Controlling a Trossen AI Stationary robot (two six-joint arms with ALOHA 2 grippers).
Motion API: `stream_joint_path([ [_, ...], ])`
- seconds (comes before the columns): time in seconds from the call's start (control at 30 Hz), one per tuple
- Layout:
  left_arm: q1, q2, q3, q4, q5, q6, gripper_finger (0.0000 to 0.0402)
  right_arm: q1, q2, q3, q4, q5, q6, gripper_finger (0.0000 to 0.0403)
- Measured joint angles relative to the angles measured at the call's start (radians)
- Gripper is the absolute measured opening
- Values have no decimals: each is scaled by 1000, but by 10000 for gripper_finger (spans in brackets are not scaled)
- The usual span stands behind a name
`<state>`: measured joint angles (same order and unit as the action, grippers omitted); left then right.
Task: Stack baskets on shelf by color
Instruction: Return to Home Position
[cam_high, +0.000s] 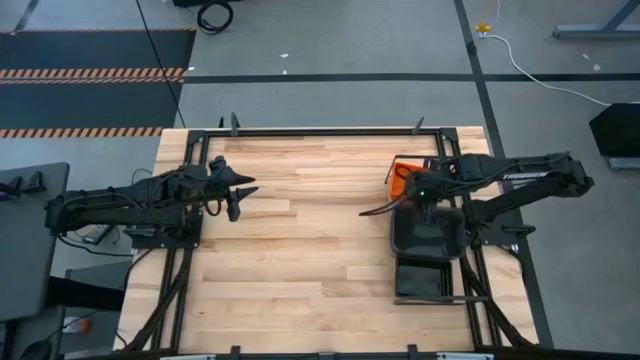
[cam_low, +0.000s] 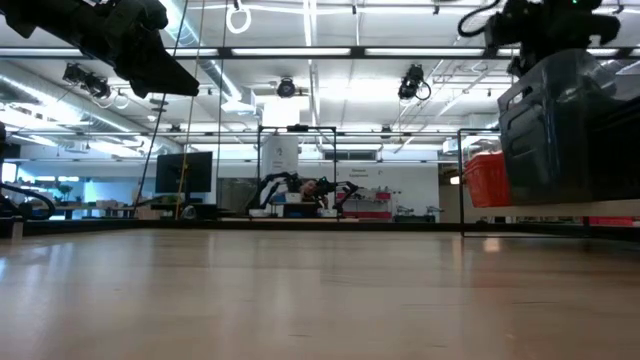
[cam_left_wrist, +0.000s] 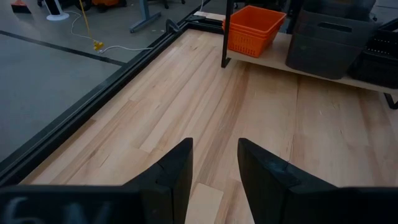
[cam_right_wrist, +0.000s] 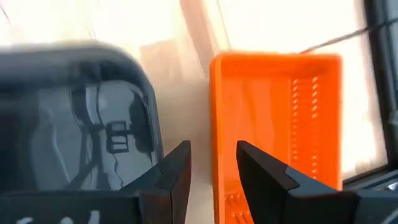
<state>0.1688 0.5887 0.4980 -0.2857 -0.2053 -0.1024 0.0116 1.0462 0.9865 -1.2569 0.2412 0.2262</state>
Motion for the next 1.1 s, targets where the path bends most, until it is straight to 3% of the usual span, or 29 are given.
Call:
stream_joint_path([
  [0.27,0,0,0,0,0,0,133,0,-1,129,35,103,14,135],
  [0.37,0,0,0,1,0,0,133,0,-1,138,173,93,13,135],
  [0.67,-1,4,0,26,9,6,133,17,97,38,711,-63,-110,135],
  [0.83,-10,10,-97,333,151,58,133,22,190,9,869,-70,-162,135],
  [1.0,-10,25,-210,679,266,68,133,22,279,-28,1209,-212,-247,135],
  [1.1,-11,42,-243,771,313,70,133,23,343,-36,1406,-261,-289,135],
])
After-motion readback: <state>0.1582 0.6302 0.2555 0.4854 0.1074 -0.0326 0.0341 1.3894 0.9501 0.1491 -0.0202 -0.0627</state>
